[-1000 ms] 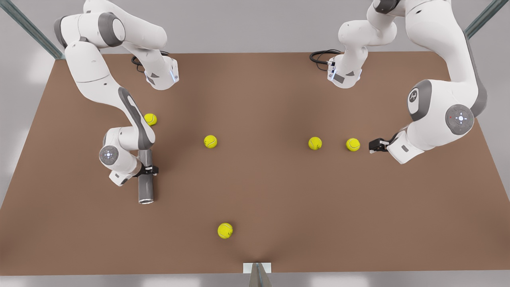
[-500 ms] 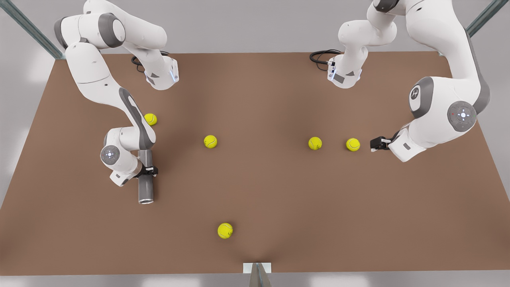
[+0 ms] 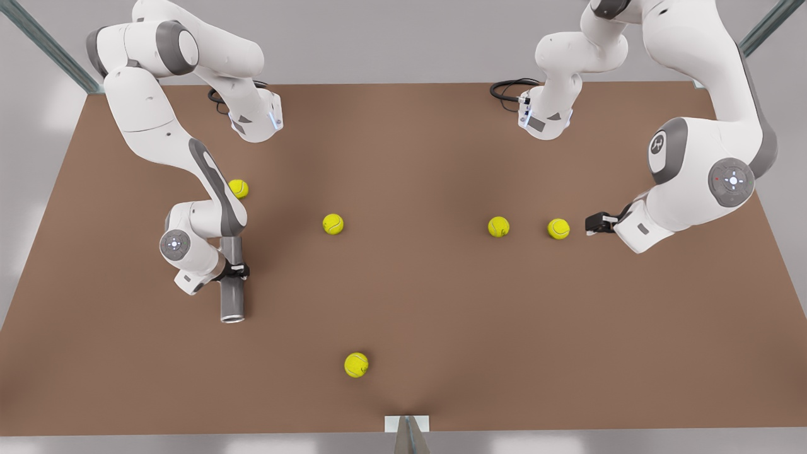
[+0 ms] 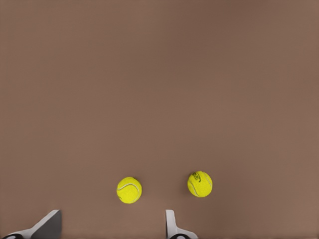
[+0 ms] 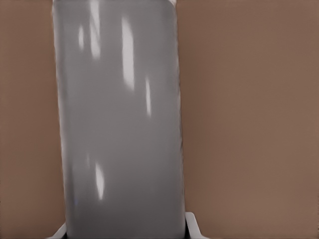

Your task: Put the tennis tube upright

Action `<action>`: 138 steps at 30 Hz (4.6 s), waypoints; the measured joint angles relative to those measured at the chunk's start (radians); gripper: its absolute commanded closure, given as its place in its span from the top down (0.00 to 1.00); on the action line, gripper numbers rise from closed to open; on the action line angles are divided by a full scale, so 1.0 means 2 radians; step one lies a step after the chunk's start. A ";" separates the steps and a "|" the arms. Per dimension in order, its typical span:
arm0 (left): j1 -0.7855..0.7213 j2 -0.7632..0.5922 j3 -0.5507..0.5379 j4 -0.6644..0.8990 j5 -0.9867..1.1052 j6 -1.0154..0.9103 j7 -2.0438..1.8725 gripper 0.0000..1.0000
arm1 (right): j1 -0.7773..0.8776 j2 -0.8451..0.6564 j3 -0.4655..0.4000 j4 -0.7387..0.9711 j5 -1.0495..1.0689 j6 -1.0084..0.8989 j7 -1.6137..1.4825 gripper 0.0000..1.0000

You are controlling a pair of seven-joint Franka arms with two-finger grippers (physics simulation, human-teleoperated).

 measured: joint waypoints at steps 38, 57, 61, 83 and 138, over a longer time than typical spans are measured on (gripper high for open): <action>-0.002 0.002 0.000 0.002 0.000 0.002 -0.001 0.99 | 0.222 -0.009 0.013 0.152 0.010 -0.056 -0.259 0.75; -0.002 0.014 0.000 0.002 -0.002 0.008 0.000 0.99 | 0.372 0.093 -0.006 0.258 0.011 -0.035 -0.407 0.76; -0.002 0.019 0.000 0.002 -0.002 0.018 0.000 0.99 | 0.409 0.131 -0.042 0.284 0.013 -0.029 -0.403 0.76; 0.032 0.088 -0.023 -0.005 -0.264 0.028 0.014 0.99 | 0.115 -0.153 -0.062 0.258 0.064 -0.346 -0.162 1.00; -0.028 0.303 -0.153 -0.125 -0.708 0.361 0.367 0.96 | 0.111 -0.190 -0.108 0.268 0.056 -0.437 -0.098 1.00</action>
